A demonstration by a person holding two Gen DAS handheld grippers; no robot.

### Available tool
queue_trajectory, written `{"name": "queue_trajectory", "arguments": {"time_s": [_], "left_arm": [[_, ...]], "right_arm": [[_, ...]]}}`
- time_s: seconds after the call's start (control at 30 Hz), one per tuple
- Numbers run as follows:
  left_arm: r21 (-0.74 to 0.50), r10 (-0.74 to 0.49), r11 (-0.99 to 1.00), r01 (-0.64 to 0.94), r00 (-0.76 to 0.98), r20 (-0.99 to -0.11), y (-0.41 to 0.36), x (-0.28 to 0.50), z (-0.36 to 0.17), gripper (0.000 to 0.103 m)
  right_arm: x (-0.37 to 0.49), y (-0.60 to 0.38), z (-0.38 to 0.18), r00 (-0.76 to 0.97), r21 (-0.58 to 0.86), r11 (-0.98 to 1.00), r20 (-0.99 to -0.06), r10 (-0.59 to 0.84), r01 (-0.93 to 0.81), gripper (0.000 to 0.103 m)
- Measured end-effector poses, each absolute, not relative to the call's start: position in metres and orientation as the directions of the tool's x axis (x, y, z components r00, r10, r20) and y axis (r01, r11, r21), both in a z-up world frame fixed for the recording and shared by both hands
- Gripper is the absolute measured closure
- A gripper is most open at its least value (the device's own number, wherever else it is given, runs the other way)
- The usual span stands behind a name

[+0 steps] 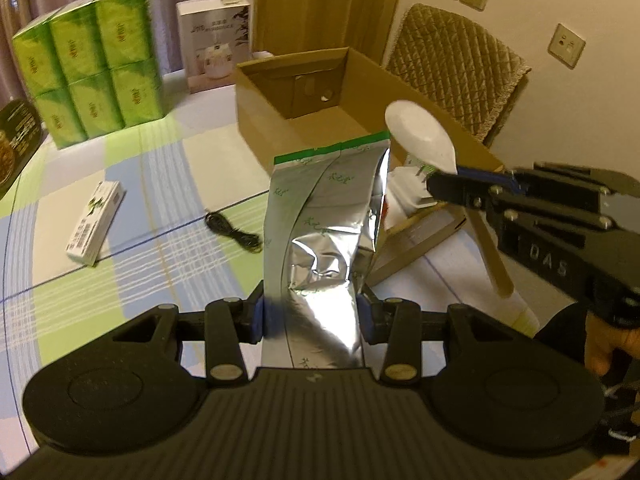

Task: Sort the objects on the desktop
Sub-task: 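Carry the foil bag and white spoon over the cardboard box with both tools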

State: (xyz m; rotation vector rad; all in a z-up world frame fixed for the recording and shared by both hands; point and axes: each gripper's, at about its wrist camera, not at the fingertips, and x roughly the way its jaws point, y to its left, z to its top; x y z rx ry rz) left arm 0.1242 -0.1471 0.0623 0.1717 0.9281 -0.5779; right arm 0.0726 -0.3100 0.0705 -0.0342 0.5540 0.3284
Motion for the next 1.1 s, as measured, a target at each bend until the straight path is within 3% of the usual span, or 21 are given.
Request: {"name": "queue_trajectory", "arguments": {"time_s": [1.1], "left_arm": [[-0.184, -0.478, 0.803, 0.566, 0.428, -0.767, -0.258, 0.187, 0.073, 0.065]], "right_arm": [[0.141, -0.402, 0.061, 0.820, 0.032, 0.975, -0.536, 0.201, -0.218, 0.100]]}}
